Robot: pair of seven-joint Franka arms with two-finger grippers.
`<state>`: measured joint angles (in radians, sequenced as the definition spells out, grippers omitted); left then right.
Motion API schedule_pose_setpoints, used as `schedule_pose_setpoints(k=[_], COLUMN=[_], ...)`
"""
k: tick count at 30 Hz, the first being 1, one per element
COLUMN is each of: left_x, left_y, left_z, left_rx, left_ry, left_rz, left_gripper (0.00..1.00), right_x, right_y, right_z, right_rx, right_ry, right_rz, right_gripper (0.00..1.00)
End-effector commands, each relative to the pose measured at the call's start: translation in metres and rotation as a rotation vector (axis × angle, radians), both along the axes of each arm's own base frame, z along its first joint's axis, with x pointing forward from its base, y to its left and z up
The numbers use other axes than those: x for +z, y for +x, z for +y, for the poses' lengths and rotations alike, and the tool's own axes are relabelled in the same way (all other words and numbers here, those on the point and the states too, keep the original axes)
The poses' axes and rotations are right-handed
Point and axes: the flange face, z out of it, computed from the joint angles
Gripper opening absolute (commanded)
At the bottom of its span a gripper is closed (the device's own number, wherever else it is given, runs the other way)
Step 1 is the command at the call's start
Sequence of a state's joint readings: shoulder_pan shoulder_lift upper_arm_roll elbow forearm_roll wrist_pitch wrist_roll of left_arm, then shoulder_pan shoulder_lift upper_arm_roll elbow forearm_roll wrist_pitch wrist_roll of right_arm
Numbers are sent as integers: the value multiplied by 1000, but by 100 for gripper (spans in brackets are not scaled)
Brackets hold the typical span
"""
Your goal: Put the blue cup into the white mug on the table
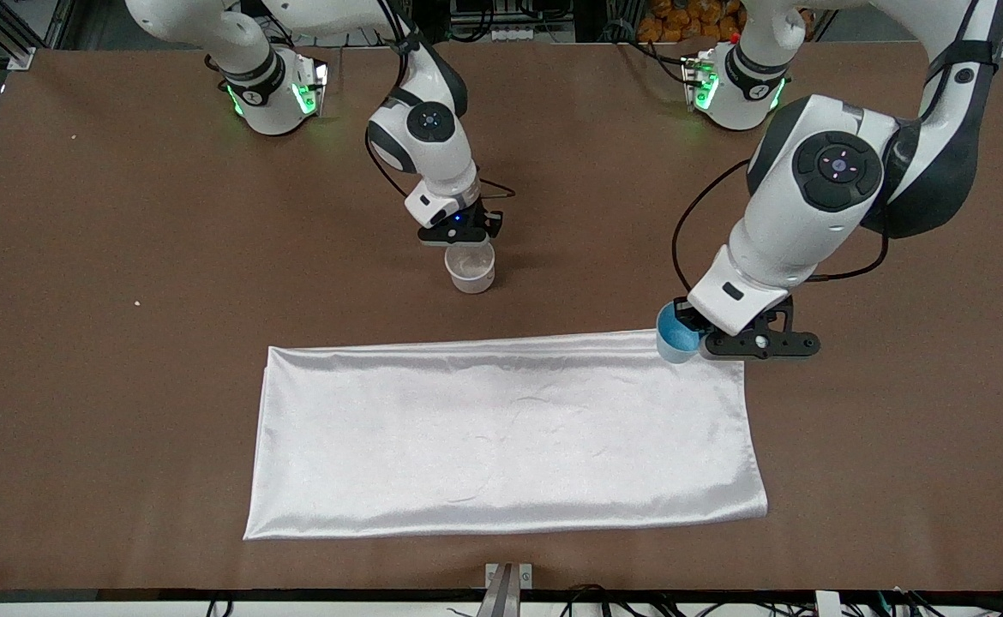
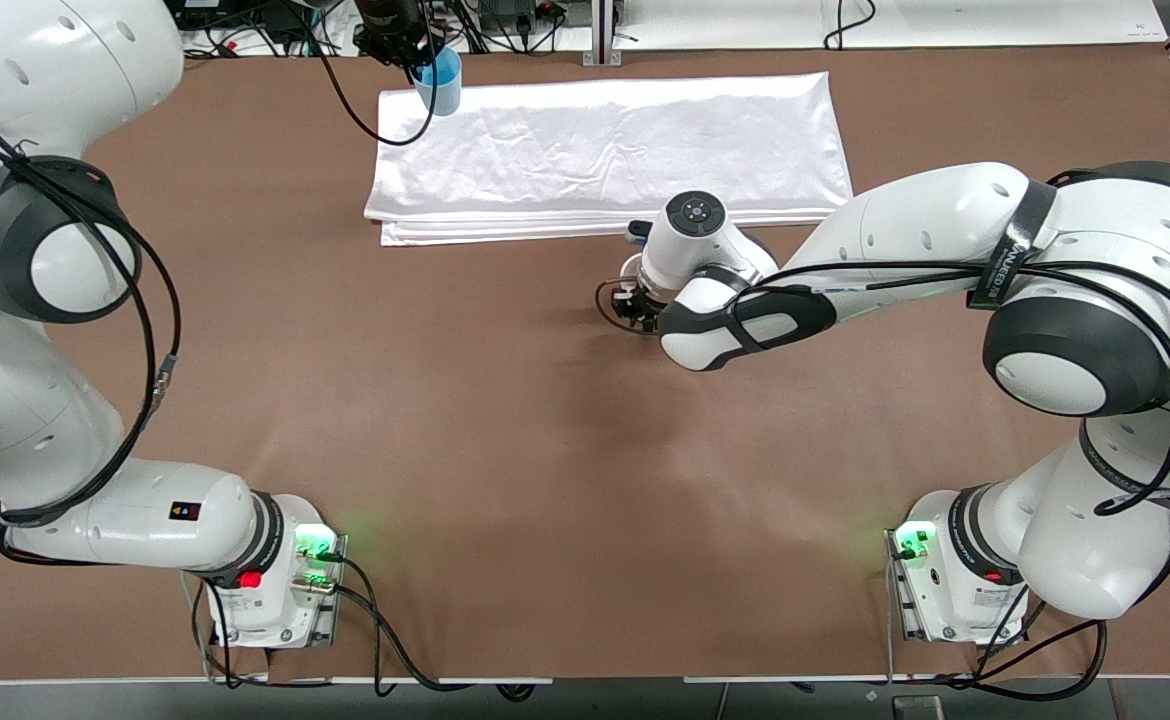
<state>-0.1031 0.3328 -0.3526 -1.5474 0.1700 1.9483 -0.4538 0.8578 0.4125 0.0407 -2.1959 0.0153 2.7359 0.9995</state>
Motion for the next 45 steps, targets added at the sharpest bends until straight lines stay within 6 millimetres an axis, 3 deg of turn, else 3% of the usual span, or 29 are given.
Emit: schedule_pose_setpoints(k=[1,13,18,23,28,35,39,45], left_x=[4,-1,-4,-9,-14,-33,-46,-66], left_y=[-5,-26,-38,-61,-85,-115,-133,-155], left_z=[-7,-43,-68,-107,-143,-184,-209,-239], left_rx=[10,43,51,104,129,181,197,237], left_ry=[2,-40,-43,-43,-41,-26,-15,-18], left_rz=[8,67,75,83,92,117,130,145], left_gripper=[0,0,0,0,0,0,0,0], right_x=[9,74,101,126,144,140,135,109], right_y=[-1,11,36,75,138,210,243,275], right_z=[1,1,-16,-40,-91,-179,-224,-281], right_rx=[-75,-73,-59,-49,-63,-28,-4,16], right_ry=[9,-17,-59,-83,-74,-84,-79,-87], right_rz=[-8,3,26,42,28,33,28,46], right_gripper=[100,100,100,100,100,100,100,100])
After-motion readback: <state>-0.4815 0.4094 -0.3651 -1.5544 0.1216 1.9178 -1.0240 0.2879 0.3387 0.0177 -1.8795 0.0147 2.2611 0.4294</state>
